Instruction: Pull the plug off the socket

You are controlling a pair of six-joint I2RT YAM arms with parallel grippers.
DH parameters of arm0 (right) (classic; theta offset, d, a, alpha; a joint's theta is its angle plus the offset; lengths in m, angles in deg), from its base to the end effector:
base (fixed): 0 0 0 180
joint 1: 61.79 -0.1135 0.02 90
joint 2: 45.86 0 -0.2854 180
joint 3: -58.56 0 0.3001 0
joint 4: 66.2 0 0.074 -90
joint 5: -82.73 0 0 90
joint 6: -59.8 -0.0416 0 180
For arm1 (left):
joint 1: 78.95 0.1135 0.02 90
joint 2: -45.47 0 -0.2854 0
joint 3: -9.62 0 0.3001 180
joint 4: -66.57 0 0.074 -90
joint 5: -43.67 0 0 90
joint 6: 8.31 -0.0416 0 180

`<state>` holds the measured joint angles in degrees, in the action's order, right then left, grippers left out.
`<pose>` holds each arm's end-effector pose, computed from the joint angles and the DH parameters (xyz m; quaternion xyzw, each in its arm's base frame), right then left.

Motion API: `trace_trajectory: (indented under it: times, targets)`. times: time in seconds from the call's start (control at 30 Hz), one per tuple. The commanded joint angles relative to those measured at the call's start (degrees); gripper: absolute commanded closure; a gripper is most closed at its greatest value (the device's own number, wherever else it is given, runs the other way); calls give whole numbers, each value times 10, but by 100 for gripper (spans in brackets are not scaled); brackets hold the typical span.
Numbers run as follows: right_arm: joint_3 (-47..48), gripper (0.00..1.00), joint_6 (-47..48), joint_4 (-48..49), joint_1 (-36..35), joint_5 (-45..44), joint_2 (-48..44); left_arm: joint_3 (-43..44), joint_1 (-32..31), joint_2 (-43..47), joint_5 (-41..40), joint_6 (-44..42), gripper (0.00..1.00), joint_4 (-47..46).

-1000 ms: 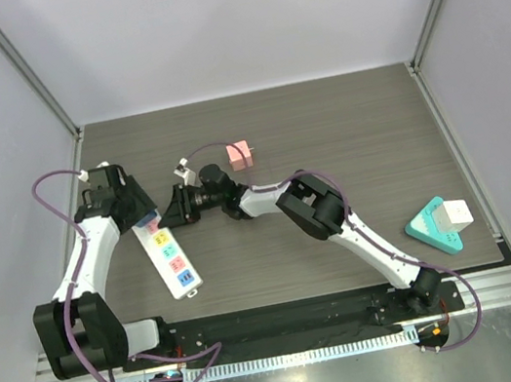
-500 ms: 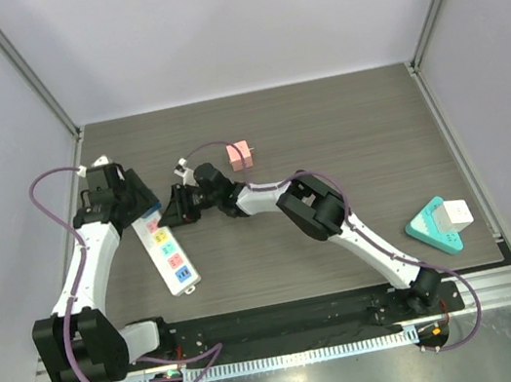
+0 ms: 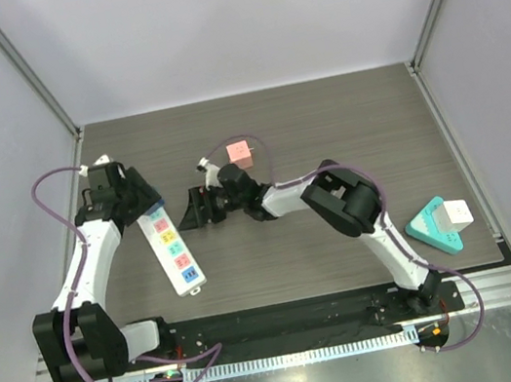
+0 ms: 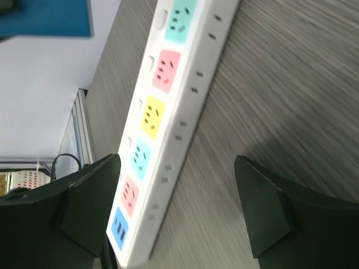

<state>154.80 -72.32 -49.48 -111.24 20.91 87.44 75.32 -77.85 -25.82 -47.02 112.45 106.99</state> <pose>0.3485 0.4375 0.1019 -0.1897 0.7856 0.5364 0.2431 0.3073 0.0064 0.2714 -0.2567 0.8910 -0.0905 0.3635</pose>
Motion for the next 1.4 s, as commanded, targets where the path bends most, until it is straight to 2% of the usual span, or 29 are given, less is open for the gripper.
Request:
trace_trajectory:
  times: [0.0, 0.17, 0.33, 0.53, 0.67, 0.7, 0.77, 0.93, 1.03, 1.1, 1.13, 1.17, 1.23, 1.27, 1.33, 1.37]
  targets:
    - [-79, 12, 32, 108, 27, -28, -86, -6, -25, -10, 60, 38, 100, -68]
    - [-239, 12, 64, 176, 60, -104, -218, -18, -53, -39, 100, 109, 100, -131]
    - [-365, 14, 52, 221, 126, -156, -298, -30, -67, -111, 127, 160, 100, -210]
    - [-387, 15, 7, 244, 183, -144, -293, -21, -81, -179, 149, 202, 100, -308]
    - [-378, 14, -26, 282, 190, -111, -266, 11, -95, -250, 176, 203, 100, -354]
    - [-374, 15, -26, 281, 190, -110, -264, 15, -95, -262, 204, 213, 100, -370]
    - [-372, 14, -24, 279, 192, -110, -263, 22, -95, -302, 232, 228, 99, -428]
    - [-364, 14, -18, 268, 192, -110, -262, 71, -95, -367, 274, 236, 96, -450]
    - [-359, 14, -18, 266, 193, -108, -257, 86, -95, -381, 272, 214, 88, -416]
    - [-354, 13, -22, 266, 194, -107, -252, 101, -95, -384, 261, 198, 77, -379]
    - [-352, 14, -23, 267, 194, -106, -250, 102, -95, -383, 258, 189, 70, -356]
    - [-351, 14, -23, 268, 194, -104, -248, 103, -95, -383, 253, 180, 49, -348]
    - [-346, 14, -28, 269, 194, -101, -241, 108, -95, -383, 249, 171, 34, -326]
    - [-345, 14, -30, 271, 194, -97, -240, 110, -95, -386, 249, 167, 21, -319]
    - [-343, 14, -32, 272, 195, -96, -236, 120, -95, -393, 245, 164, 12, -299]
    - [-343, 14, -32, 271, 195, -96, -235, 123, -95, -394, 242, 163, 3, -292]
